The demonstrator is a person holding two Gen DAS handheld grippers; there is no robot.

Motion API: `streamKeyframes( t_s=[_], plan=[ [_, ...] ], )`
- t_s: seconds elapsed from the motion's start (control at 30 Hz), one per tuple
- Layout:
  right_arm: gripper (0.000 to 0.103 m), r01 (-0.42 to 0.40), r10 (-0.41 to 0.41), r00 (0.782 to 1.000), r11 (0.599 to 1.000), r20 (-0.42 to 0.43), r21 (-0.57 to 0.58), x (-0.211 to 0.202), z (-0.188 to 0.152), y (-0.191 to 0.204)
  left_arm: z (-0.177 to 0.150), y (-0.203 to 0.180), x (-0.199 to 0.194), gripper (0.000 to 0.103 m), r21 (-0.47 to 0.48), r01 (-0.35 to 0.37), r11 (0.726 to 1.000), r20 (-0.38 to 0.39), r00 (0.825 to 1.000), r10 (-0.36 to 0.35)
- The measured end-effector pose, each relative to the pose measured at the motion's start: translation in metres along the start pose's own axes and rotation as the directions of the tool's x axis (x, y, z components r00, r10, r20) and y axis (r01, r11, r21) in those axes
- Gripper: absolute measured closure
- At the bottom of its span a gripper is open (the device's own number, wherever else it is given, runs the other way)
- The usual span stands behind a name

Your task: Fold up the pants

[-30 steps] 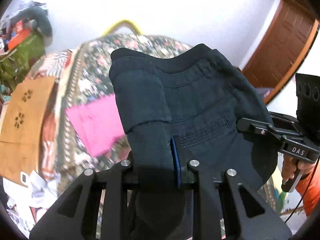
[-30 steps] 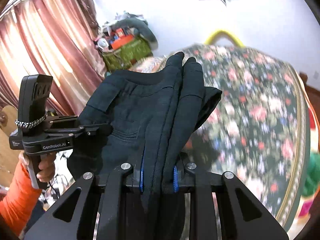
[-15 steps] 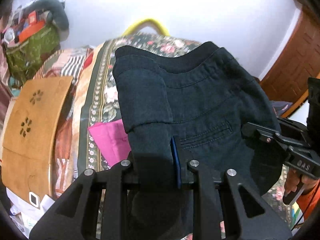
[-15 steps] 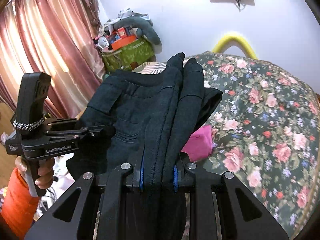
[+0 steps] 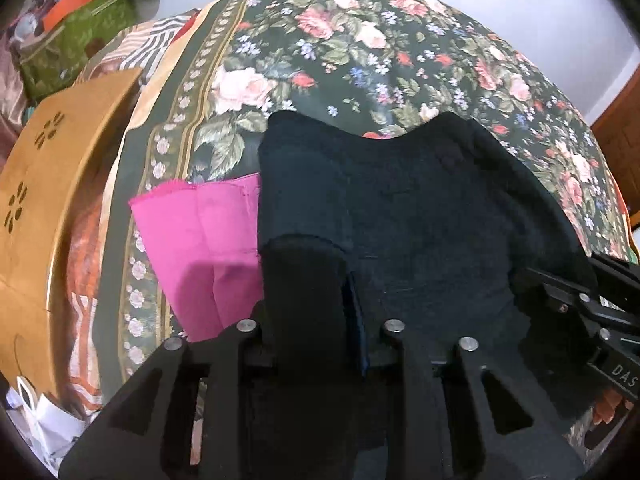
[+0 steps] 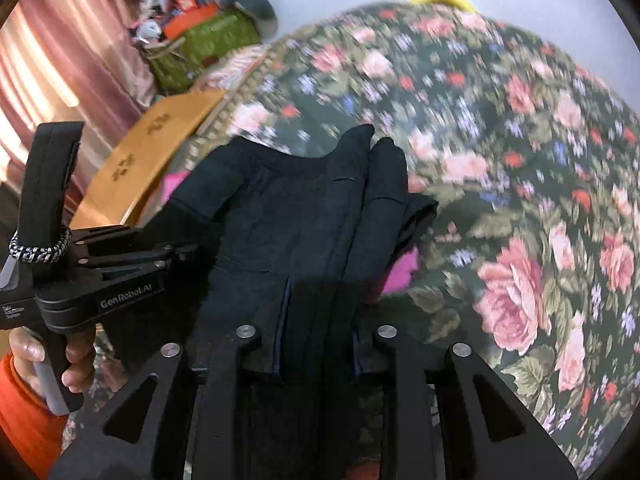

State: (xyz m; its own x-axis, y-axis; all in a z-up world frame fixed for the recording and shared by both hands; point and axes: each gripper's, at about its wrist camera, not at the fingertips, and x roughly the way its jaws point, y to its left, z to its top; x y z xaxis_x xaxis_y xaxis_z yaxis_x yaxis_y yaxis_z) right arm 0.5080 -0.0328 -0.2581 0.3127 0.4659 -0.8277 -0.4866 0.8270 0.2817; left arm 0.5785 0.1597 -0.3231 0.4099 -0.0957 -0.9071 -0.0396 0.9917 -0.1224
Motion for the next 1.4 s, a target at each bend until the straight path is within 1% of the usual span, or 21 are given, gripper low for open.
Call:
streamKeyframes(
  t_s=[0.07,0.17,0.23,0.3,0.33,0.43,0.5,0.57,0.63,0.7,0.73,0.8,0.83,0.9,0.97,1.03,1.13,1.23,1.3,1.37,1.4],
  plan=[
    [0.076,-0.009,0.009,1.000,1.000,-0.008,0.017,-0.006,-0.002,-0.002,-0.002,0.004,0.000,0.066,-0.020,0.009,1.000,-0.006,1.000,-0.009],
    [0.073,0.024,-0.024,1.000,1.000,-0.011,-0.008,-0.023,-0.009,0.004,-0.008,0.009,-0.005,0.056,-0.028,-0.007,1.000,-0.038,0.999,0.006],
    [0.073,0.048,-0.048,0.999,0.999,0.007,-0.019,-0.038,-0.016,0.008,-0.014,0.013,-0.014,0.056,-0.038,-0.018,0.999,-0.049,0.999,0.016],
    [0.073,0.068,-0.066,0.997,0.997,0.048,-0.028,-0.053,-0.021,0.010,-0.023,0.015,-0.032,0.056,-0.052,-0.040,0.998,-0.045,0.998,0.038],
    [0.073,0.073,-0.070,0.994,0.996,0.083,-0.042,-0.071,-0.026,0.014,-0.025,0.016,-0.040,0.056,-0.055,-0.051,0.997,-0.037,0.998,0.049],
    [0.073,0.088,-0.069,0.982,0.991,0.178,-0.101,-0.114,-0.034,0.028,-0.038,0.011,-0.094,0.056,-0.040,-0.092,0.995,0.045,0.995,0.094],
    [0.073,0.093,-0.056,0.967,0.985,0.247,-0.144,-0.152,-0.040,0.042,-0.048,0.001,-0.139,0.056,-0.007,-0.110,0.994,0.130,0.985,0.110],
    [0.073,0.099,-0.041,0.949,0.981,0.314,-0.169,-0.189,-0.047,0.055,-0.059,-0.008,-0.187,0.056,0.006,-0.117,0.993,0.216,0.970,0.113],
    [0.073,0.091,-0.015,0.920,0.980,0.392,-0.177,-0.228,-0.058,0.069,-0.072,-0.017,-0.232,0.056,0.014,-0.105,0.994,0.296,0.950,0.096],
    [0.073,0.080,0.014,0.892,0.979,0.452,-0.189,-0.259,-0.069,0.082,-0.090,-0.028,-0.280,0.056,0.025,-0.096,0.995,0.382,0.921,0.079],
    [0.073,0.083,0.025,0.868,0.977,0.495,-0.195,-0.281,-0.080,0.090,-0.097,-0.033,-0.298,0.056,0.032,-0.106,0.994,0.414,0.906,0.083],
    [0.073,0.077,0.051,0.841,0.974,0.538,-0.212,-0.304,-0.092,0.102,-0.117,-0.049,-0.334,0.056,0.052,-0.128,0.990,0.492,0.866,0.086],
    [0.073,0.073,0.067,0.821,0.973,0.567,-0.220,-0.321,-0.103,0.111,-0.132,-0.057,-0.354,0.056,0.062,-0.137,0.989,0.536,0.840,0.083],
    [0.073,0.064,0.091,0.791,0.971,0.605,-0.230,-0.339,-0.118,0.122,-0.154,-0.067,-0.380,0.056,0.063,-0.147,0.987,0.589,0.804,0.082],
    [0.073,0.069,0.105,0.757,0.969,0.645,-0.239,-0.357,-0.136,0.135,-0.179,-0.078,-0.405,0.056,0.050,-0.156,0.986,0.649,0.756,0.087],
    [0.073,0.101,0.099,0.726,0.964,0.681,-0.247,-0.371,-0.157,0.151,-0.204,-0.089,-0.424,0.056,0.055,-0.164,0.985,0.685,0.724,0.082],
    [0.073,0.119,0.083,0.690,0.967,0.719,-0.225,-0.381,-0.183,0.163,-0.238,-0.100,-0.443,0.056,0.052,-0.183,0.982,0.729,0.679,0.088],
    [0.072,0.125,0.051,0.671,0.975,0.740,-0.181,-0.387,-0.201,0.167,-0.264,-0.105,-0.456,0.055,0.045,-0.169,0.985,0.748,0.659,0.079],
    [0.062,0.133,0.022,0.664,0.980,0.747,-0.147,-0.390,-0.211,0.168,-0.277,-0.105,-0.462,0.051,0.044,-0.151,0.987,0.753,0.655,0.067],
    [0.047,0.152,-0.009,0.658,0.981,0.753,-0.121,-0.389,-0.216,0.166,-0.287,-0.104,-0.469,0.042,0.039,-0.151,0.988,0.764,0.642,0.067],
    [0.045,0.165,-0.022,0.659,0.980,0.752,-0.115,-0.391,-0.219,0.166,-0.293,-0.104,-0.473,0.040,0.033,-0.150,0.988,0.771,0.633,0.070]
  ],
)
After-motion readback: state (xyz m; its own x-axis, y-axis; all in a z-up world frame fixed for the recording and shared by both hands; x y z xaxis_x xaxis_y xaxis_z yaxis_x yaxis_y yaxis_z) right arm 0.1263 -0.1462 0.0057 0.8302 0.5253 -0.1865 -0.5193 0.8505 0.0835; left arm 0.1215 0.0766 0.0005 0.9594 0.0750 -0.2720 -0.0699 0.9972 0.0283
